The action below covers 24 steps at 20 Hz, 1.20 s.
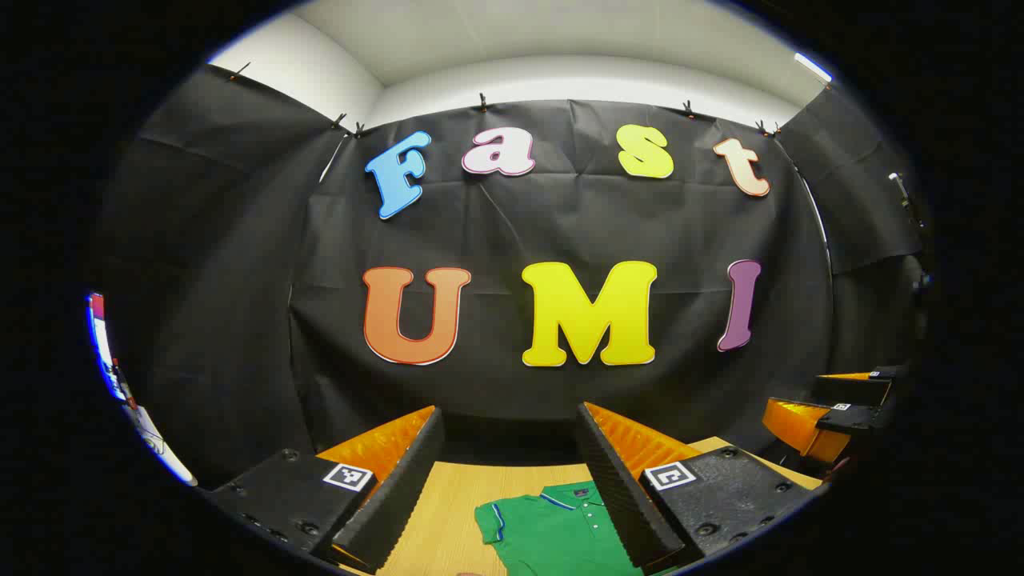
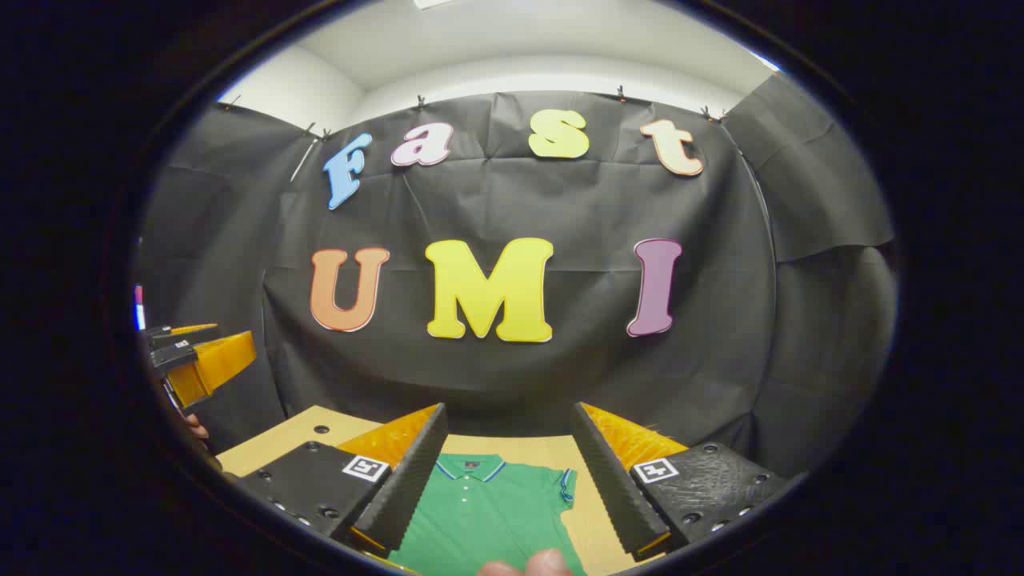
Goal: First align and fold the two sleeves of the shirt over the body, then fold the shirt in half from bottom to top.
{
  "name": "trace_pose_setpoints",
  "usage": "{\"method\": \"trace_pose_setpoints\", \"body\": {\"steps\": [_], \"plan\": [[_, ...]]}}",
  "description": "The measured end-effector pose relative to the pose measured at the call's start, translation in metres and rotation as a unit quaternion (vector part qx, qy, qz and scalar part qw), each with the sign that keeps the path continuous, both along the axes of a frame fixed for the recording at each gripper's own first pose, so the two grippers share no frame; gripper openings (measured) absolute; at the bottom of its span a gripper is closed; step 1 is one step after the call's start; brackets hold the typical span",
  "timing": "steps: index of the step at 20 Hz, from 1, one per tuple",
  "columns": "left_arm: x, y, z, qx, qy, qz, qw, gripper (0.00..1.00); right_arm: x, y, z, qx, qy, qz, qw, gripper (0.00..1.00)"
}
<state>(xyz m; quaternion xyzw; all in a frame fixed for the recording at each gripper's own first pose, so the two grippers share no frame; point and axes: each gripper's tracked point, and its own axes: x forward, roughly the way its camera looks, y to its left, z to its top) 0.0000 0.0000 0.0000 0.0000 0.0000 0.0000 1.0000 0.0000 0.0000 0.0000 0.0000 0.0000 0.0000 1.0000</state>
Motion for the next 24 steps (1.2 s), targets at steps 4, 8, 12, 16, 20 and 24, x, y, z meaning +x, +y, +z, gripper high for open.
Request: {"method": "trace_pose_setpoints", "body": {"steps": [4, 8, 12, 16, 20, 24], "plan": [[0.005, -0.004, 0.001, 0.001, 0.001, -0.001, 1.000, 1.00, 0.005, -0.014, 0.000, 0.002, 0.001, -0.009, 1.000, 0.95], [0.010, -0.006, 0.000, 0.001, 0.001, 0.002, 1.000, 1.00, 0.013, -0.023, -0.001, 0.002, 0.001, -0.014, 1.000, 0.95], [0.015, -0.011, -0.001, 0.000, 0.001, -0.002, 1.000, 1.00, 0.019, -0.026, -0.006, 0.003, 0.009, -0.013, 1.000, 0.96], [0.016, -0.011, -0.004, -0.001, 0.005, -0.004, 1.000, 1.00, 0.025, -0.030, -0.018, 0.004, 0.030, -0.017, 0.999, 0.96], [0.019, -0.013, -0.006, 0.003, 0.005, -0.010, 1.000, 1.00, 0.034, -0.048, -0.033, -0.003, 0.053, -0.033, 0.998, 0.95], [0.024, -0.013, -0.010, 0.005, 0.010, -0.010, 1.000, 1.00, 0.051, -0.057, -0.074, -0.005, 0.115, -0.030, 0.993, 0.95]]}}
